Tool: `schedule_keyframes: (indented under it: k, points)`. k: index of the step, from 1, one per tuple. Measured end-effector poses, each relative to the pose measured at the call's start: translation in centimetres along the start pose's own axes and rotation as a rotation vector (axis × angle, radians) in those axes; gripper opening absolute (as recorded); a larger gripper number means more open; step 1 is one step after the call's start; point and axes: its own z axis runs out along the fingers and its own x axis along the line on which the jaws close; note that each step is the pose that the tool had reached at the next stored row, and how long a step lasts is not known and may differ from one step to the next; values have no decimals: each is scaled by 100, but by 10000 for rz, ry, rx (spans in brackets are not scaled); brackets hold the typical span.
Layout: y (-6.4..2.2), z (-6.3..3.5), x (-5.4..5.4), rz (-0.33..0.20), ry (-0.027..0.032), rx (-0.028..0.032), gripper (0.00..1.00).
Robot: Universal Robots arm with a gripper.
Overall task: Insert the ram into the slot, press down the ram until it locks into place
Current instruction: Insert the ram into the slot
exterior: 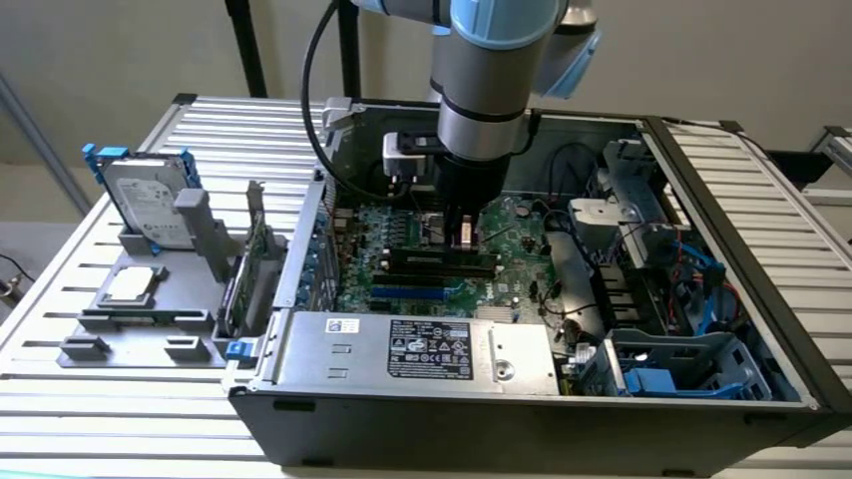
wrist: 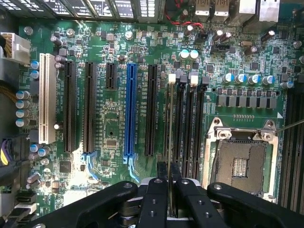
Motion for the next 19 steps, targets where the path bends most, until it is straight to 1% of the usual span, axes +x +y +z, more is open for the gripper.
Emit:
schedule_keyframes:
  k: [19]
  points:
    - [-1,36,-7,0,3,-1,13]
